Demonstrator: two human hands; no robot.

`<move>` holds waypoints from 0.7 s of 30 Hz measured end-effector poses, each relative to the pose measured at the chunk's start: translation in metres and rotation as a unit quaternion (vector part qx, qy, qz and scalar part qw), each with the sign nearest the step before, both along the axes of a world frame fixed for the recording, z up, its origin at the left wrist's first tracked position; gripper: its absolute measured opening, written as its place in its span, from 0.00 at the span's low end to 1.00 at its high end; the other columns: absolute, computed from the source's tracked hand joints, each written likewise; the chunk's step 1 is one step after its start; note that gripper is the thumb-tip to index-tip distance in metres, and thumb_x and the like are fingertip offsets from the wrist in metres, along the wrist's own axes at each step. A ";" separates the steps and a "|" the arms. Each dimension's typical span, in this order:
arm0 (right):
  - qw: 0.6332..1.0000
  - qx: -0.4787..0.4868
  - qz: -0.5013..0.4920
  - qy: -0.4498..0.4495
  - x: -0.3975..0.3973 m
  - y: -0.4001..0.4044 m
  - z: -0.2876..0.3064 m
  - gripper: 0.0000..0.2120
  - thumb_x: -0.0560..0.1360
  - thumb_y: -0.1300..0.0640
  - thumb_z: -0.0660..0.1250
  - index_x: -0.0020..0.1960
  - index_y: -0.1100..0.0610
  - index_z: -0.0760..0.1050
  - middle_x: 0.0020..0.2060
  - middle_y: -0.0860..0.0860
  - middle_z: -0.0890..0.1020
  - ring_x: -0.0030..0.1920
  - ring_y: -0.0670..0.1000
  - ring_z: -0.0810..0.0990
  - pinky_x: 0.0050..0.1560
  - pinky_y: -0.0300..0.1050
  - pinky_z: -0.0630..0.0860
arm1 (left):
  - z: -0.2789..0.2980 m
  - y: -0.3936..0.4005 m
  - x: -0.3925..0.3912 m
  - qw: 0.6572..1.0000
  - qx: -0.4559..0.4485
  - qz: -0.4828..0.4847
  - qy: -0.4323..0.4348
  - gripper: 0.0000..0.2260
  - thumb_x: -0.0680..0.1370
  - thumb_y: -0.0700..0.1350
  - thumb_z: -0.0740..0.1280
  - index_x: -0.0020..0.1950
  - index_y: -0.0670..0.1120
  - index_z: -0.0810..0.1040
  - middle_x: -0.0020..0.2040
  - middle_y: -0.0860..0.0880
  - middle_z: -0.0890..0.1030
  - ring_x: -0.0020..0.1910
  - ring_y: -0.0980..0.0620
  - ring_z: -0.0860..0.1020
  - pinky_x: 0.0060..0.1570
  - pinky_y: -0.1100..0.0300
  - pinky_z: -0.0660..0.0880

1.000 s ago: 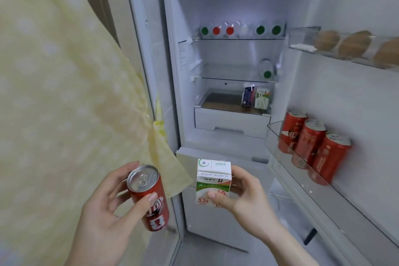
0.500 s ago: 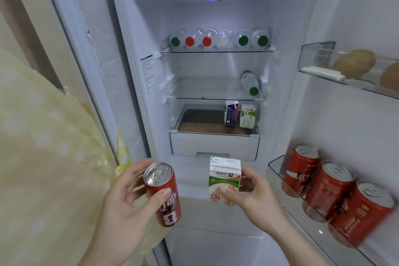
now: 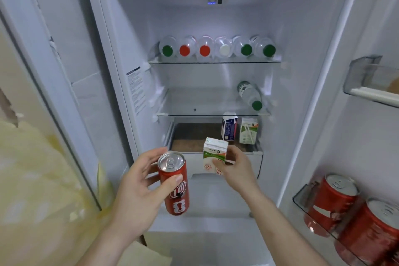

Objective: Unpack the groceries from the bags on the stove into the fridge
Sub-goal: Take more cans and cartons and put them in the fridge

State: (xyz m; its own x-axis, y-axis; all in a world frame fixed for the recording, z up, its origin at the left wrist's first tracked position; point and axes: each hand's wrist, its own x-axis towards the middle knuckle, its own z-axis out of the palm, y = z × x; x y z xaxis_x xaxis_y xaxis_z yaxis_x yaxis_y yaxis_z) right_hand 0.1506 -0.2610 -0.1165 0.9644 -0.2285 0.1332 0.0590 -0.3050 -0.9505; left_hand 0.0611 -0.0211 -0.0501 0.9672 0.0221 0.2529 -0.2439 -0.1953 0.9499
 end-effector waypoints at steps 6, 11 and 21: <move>0.998 0.041 -0.035 0.031 0.103 0.010 -0.020 0.18 0.80 0.61 0.71 0.66 0.50 0.73 0.61 0.47 0.80 0.63 0.51 0.81 0.53 0.42 0.82 | 0.003 -0.007 0.054 1.000 0.014 0.014 0.000 0.26 0.69 0.42 0.80 0.58 0.67 0.79 0.59 0.60 0.84 0.61 0.54 0.81 0.65 0.47 0.77; 0.995 0.062 -0.067 0.043 0.156 0.015 -0.040 0.19 0.82 0.63 0.66 0.70 0.52 0.71 0.57 0.46 0.78 0.65 0.55 0.80 0.61 0.50 0.80 | 0.002 -0.012 0.087 0.999 0.001 0.032 0.008 0.26 0.64 0.50 0.79 0.60 0.64 0.79 0.60 0.59 0.83 0.62 0.54 0.81 0.63 0.51 0.77; 0.989 0.079 -0.127 0.012 0.208 0.022 -0.053 0.24 0.84 0.64 0.58 0.78 0.48 0.66 0.70 0.50 0.76 0.68 0.53 0.78 0.64 0.53 0.81 | -0.006 -0.021 0.120 0.999 0.009 0.031 0.010 0.27 0.69 0.34 0.79 0.63 0.54 0.79 0.58 0.57 0.85 0.59 0.58 0.82 0.62 0.57 0.79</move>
